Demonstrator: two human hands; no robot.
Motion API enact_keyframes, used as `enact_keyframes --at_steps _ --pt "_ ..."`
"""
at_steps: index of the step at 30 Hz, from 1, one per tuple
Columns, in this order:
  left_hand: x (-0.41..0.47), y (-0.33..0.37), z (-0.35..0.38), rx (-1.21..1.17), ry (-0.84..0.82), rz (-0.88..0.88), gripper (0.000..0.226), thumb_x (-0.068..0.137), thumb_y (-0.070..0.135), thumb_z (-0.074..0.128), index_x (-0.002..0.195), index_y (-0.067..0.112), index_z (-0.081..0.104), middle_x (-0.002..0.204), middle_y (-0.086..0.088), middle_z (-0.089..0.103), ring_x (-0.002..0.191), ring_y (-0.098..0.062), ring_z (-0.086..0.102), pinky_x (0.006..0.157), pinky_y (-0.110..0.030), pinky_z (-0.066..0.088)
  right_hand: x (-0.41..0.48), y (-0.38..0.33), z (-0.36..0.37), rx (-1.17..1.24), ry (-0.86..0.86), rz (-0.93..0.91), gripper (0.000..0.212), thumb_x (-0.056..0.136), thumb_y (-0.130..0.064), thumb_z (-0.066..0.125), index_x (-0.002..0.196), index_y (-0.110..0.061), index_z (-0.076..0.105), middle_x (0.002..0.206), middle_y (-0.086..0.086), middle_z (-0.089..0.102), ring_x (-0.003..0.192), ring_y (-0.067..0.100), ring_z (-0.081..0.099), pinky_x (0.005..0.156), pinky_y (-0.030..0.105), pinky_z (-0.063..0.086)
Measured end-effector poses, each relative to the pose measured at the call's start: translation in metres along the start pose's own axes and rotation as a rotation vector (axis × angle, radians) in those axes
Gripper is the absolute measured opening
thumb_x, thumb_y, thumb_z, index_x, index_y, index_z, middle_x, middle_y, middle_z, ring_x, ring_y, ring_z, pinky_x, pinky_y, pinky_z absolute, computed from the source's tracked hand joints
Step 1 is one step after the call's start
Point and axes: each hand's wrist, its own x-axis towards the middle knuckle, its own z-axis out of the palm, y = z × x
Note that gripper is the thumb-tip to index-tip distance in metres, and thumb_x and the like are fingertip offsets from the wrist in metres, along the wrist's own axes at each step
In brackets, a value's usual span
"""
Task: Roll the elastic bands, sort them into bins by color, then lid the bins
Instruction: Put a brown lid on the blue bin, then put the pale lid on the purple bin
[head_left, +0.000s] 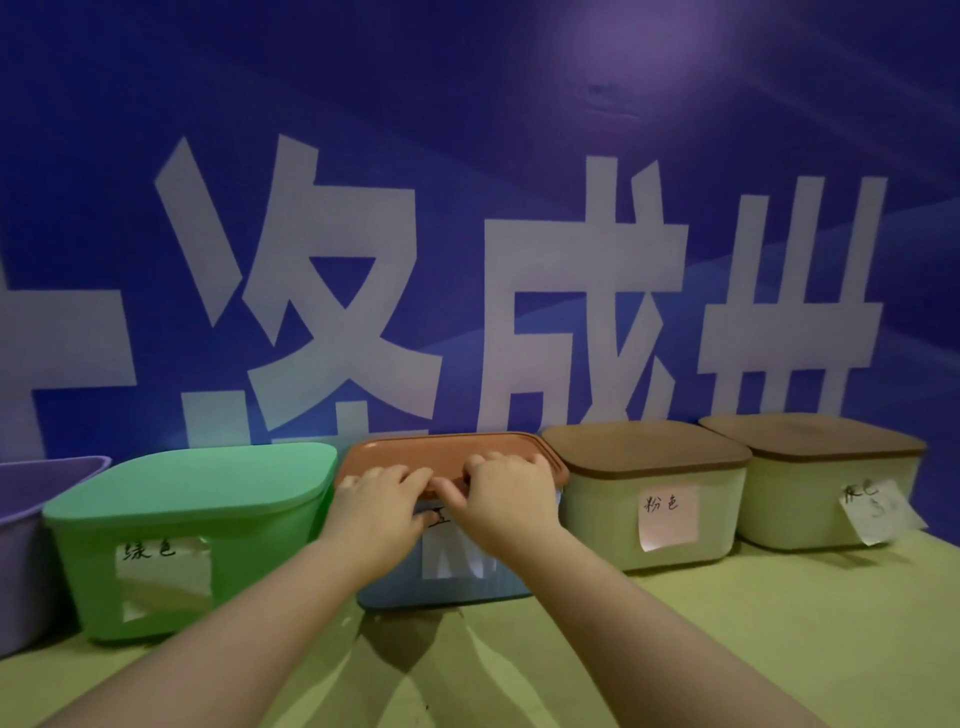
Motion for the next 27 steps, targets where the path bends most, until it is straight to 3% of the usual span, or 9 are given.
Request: enact_keyframes --at_steps 5,10,15,18,22,27 --pt "0.006 0.005 0.007 0.032 0.045 -0.037 0.044 0.094 0.045 0.037 0.136 0.031 0.035 0.134 0.005 0.046 0.123 -0.019 0.041 0.099 -0.039 0.030 -0.004 0.013 0.020 -0.030 0.043 -0.050 0.047 0.094 -0.055 0.028 0.106 -0.021 0.058 0.106 -0.002 0.062 0.101 0.021 0.055 0.095 0.038 0.032" --pt "0.009 0.005 0.007 0.015 0.036 -0.028 0.045 0.094 0.047 0.036 0.136 0.030 0.035 0.134 0.004 0.046 0.123 -0.020 0.041 0.100 -0.039 0.029 -0.001 0.015 0.025 -0.024 0.060 -0.048 0.046 0.095 -0.054 0.028 0.108 -0.023 0.058 0.108 -0.003 0.062 0.105 0.021 0.055 0.100 0.038 0.031" --pt "-0.007 0.013 -0.006 -0.006 -0.076 -0.123 0.065 0.093 0.052 0.036 0.148 0.026 0.011 0.154 -0.001 0.018 0.141 -0.023 0.015 0.112 -0.050 0.010 -0.005 0.014 0.017 0.053 0.000 0.024 0.047 0.095 -0.053 0.031 0.125 -0.024 0.052 0.125 -0.004 0.057 0.121 0.018 0.046 0.110 0.041 0.020" --pt "-0.034 0.015 -0.023 -0.002 -0.053 -0.153 0.063 0.094 0.048 0.037 0.147 0.025 0.013 0.155 0.000 0.016 0.143 -0.021 0.011 0.114 -0.050 0.008 -0.018 0.007 0.007 0.101 0.057 0.058 0.044 0.096 -0.047 0.032 0.130 -0.025 0.048 0.130 -0.008 0.055 0.124 0.014 0.044 0.111 0.038 0.017" --pt "-0.081 -0.011 -0.054 0.003 0.035 -0.248 0.048 0.094 0.042 0.038 0.139 0.028 0.031 0.148 0.004 0.030 0.141 -0.020 0.015 0.113 -0.049 0.013 -0.041 -0.026 -0.005 0.174 0.105 0.028 0.034 0.096 -0.041 0.036 0.122 -0.026 0.053 0.116 -0.007 0.063 0.112 0.016 0.053 0.108 0.038 0.021" --pt "-0.145 -0.052 -0.086 0.003 0.087 -0.383 0.047 0.092 0.040 0.040 0.137 0.027 0.036 0.145 0.004 0.035 0.138 -0.020 0.022 0.111 -0.047 0.022 -0.075 -0.074 -0.020 0.211 0.057 -0.009 0.032 0.096 -0.038 0.033 0.103 -0.024 0.060 0.095 -0.002 0.067 0.099 0.020 0.057 0.104 0.038 0.023"
